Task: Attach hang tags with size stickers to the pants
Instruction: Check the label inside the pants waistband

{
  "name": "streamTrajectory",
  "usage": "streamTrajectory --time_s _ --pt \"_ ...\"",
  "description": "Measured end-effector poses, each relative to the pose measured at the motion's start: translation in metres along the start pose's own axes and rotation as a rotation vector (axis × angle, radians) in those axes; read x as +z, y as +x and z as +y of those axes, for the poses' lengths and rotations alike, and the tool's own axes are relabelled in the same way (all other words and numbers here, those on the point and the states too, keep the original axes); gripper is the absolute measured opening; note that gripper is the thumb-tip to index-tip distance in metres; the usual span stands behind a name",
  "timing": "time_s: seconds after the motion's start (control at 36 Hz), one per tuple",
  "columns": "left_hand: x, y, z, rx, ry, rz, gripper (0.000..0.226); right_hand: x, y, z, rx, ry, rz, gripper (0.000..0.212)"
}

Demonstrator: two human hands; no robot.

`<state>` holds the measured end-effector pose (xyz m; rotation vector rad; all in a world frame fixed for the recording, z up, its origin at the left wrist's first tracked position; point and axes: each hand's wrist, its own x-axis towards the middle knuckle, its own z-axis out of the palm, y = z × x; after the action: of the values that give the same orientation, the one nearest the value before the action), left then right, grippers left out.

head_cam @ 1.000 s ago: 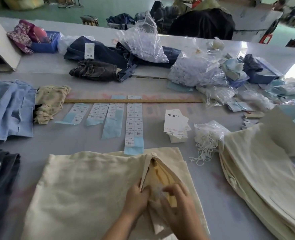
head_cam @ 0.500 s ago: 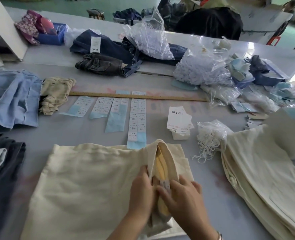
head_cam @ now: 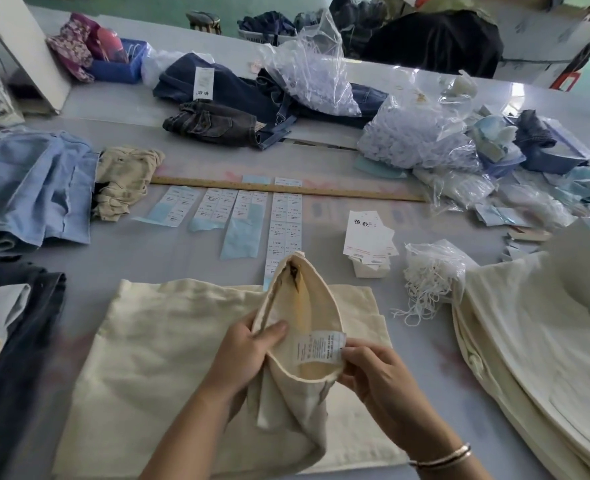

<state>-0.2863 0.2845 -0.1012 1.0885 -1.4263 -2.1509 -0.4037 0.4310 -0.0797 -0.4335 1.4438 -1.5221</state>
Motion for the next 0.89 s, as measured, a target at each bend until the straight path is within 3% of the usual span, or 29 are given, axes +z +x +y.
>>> streamTrajectory --time_s 0.14,0.36,0.44,0.53,0.61,0.69,0.78,0.83,0.89 --pt "-0.007 -0.003 0.004 -0.101 -0.191 -0.054 0.019 0.006 0.004 0.002 0.015 0.021 -0.069 0.033" --pt "-0.008 0.000 0.005 -0.108 -0.215 -0.039 0.020 0.005 0.009 0.004 0.032 0.033 -0.077 0.033" --pt "-0.003 0.003 0.002 -0.095 -0.195 -0.089 0.017 -0.005 0.012 0.005 0.043 0.046 -0.013 0.029" --pt "0.017 0.007 -0.008 -0.104 -0.139 -0.217 0.022 -0.033 0.019 0.005 0.083 0.061 0.165 0.032" --pt "0.045 0.012 -0.030 -0.177 0.132 -0.438 0.032 -0.078 0.022 0.012 0.210 -0.058 0.366 0.032" --pt "0.065 0.023 -0.052 -0.191 0.427 -0.598 0.030 -0.124 0.021 0.025 0.395 -0.207 0.452 0.031" --pt "0.069 0.049 -0.070 -0.032 0.795 -0.513 0.036 -0.154 0.028 0.031 0.445 -0.389 0.576 0.024" --pt "0.063 0.071 -0.079 0.124 1.136 -0.413 0.048 -0.161 0.044 0.023 0.299 -0.614 0.664 0.024" --pt "0.054 0.092 -0.086 0.145 1.352 -0.353 0.065 -0.153 0.065 0.008 0.126 -0.862 0.653 0.018"
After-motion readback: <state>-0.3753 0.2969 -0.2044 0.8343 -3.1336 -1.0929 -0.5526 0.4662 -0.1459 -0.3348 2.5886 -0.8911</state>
